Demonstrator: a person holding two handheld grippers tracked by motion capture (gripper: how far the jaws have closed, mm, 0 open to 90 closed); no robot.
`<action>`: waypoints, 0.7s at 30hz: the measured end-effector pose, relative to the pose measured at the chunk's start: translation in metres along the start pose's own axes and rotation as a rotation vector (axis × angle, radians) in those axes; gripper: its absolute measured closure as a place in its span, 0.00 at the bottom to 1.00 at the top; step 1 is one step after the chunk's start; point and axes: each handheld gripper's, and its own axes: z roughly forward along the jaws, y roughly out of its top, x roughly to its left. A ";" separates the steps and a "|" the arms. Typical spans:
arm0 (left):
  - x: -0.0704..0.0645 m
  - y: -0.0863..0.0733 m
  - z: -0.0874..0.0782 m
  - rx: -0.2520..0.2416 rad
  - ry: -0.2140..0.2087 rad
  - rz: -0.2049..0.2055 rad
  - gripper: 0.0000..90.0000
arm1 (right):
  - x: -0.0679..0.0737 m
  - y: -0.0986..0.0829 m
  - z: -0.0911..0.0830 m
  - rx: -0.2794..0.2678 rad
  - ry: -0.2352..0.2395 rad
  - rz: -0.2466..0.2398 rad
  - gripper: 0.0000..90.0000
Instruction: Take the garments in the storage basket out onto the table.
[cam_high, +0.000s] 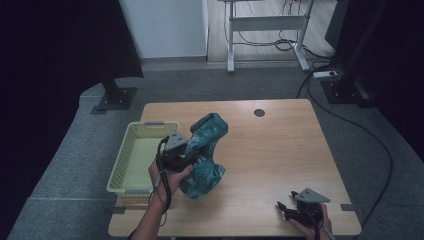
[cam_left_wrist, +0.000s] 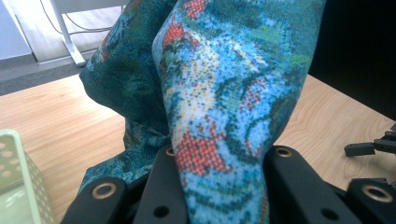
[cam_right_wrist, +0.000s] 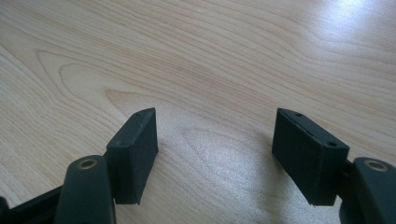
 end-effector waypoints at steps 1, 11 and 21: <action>-0.001 0.000 0.001 0.000 -0.001 0.001 0.86 | 0.000 0.000 0.000 0.000 0.000 0.000 0.34; -0.007 -0.002 0.007 0.010 -0.013 0.009 0.86 | 0.000 0.000 0.000 0.000 0.000 -0.001 0.34; -0.015 -0.001 0.014 0.012 -0.030 0.014 0.86 | 0.000 0.000 0.000 0.000 0.000 -0.001 0.34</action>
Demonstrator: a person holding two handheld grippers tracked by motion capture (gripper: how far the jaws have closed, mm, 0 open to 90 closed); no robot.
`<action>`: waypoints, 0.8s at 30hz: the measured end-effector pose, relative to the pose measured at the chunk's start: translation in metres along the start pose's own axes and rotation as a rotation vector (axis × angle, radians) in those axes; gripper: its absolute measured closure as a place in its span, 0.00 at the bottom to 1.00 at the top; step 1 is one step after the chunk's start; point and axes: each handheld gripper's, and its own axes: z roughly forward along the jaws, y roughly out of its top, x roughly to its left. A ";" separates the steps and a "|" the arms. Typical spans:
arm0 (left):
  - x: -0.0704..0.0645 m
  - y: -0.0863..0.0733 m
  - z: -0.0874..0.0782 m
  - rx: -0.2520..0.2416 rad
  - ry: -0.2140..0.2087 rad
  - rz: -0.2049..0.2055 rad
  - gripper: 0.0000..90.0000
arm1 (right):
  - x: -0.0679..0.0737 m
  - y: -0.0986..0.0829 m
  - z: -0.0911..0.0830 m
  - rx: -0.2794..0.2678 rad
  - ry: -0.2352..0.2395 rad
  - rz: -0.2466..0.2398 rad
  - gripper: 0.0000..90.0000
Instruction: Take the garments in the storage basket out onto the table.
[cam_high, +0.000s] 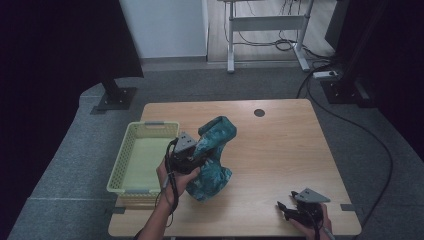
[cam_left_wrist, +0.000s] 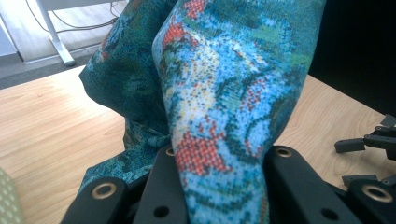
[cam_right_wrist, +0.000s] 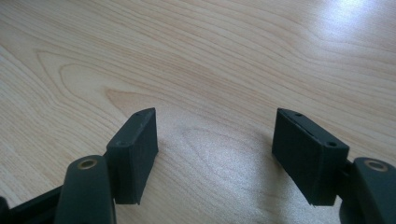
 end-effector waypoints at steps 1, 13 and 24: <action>-0.001 0.000 0.001 0.000 -0.002 0.002 0.86 | 0.000 0.000 0.000 0.000 0.000 0.000 0.34; -0.007 -0.001 0.008 -0.003 -0.019 0.000 0.86 | 0.000 0.000 0.000 0.000 0.000 -0.001 0.34; -0.014 -0.003 0.018 0.009 -0.034 0.003 0.86 | 0.000 0.000 0.000 0.000 0.000 -0.001 0.34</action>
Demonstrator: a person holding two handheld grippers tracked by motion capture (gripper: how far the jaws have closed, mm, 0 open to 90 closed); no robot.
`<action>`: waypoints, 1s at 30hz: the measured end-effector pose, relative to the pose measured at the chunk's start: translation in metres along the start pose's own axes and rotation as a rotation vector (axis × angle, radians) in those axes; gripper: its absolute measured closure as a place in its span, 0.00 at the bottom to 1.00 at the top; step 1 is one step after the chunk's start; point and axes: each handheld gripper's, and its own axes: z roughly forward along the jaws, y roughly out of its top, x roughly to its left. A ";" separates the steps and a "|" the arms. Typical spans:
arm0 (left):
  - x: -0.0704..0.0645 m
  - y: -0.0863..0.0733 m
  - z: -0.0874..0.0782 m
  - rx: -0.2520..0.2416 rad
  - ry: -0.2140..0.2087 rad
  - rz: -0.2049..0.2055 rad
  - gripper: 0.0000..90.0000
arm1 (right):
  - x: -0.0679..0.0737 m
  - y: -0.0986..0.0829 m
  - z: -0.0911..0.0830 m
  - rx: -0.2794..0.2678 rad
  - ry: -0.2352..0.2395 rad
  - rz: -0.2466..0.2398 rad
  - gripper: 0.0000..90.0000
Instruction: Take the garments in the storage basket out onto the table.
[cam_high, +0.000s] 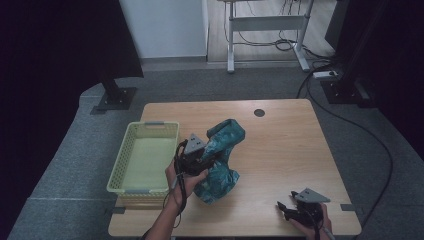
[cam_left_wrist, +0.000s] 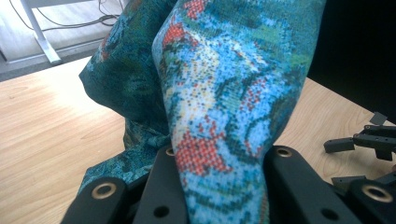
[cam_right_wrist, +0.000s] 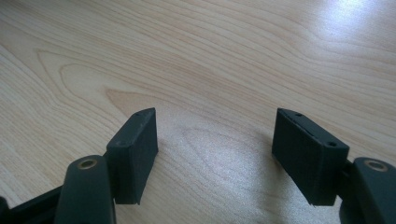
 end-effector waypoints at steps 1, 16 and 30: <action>-0.001 0.000 0.001 0.000 -0.002 0.000 0.86 | 0.000 0.000 0.000 0.000 0.000 0.000 0.34; -0.012 0.000 0.015 0.010 -0.028 0.006 0.86 | 0.000 0.000 0.000 -0.001 0.001 -0.001 0.34; -0.022 -0.001 0.027 0.017 -0.046 0.008 0.86 | 0.000 0.000 0.000 0.000 0.002 -0.002 0.34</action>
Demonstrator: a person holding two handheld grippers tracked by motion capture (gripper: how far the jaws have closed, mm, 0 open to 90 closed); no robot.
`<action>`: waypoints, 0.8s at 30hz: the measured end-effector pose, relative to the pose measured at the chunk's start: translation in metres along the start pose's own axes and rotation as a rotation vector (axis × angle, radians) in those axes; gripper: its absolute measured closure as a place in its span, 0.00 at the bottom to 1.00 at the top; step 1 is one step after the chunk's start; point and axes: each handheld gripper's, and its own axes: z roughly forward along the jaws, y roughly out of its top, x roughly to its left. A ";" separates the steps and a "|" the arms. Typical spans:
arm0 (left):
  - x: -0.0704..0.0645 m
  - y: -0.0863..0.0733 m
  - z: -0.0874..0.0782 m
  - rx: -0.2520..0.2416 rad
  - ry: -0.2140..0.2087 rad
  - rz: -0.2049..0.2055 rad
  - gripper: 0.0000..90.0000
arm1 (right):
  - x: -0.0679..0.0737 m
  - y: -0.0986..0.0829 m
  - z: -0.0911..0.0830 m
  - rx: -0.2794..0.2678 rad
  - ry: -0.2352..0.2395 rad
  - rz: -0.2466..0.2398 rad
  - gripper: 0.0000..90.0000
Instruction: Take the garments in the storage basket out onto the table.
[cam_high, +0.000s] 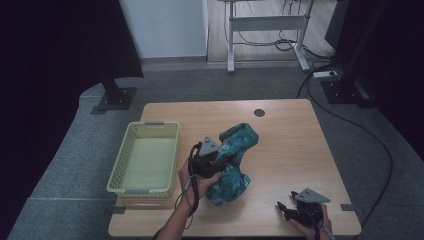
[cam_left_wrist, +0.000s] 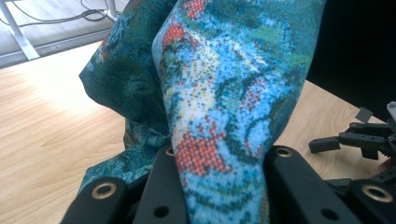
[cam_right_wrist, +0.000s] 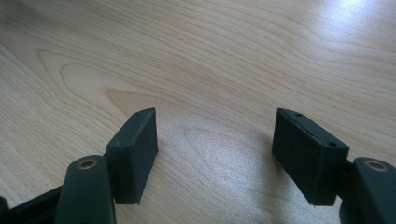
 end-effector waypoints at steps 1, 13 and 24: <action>-0.001 0.000 0.001 0.002 -0.001 0.002 0.86 | 0.000 0.000 0.000 0.000 0.000 0.000 0.34; -0.008 -0.001 0.012 0.007 -0.011 0.009 0.86 | 0.000 0.000 0.000 0.000 0.000 0.000 0.34; -0.011 -0.006 0.025 0.029 -0.032 0.001 0.86 | 0.000 0.000 0.000 0.000 0.000 0.000 0.34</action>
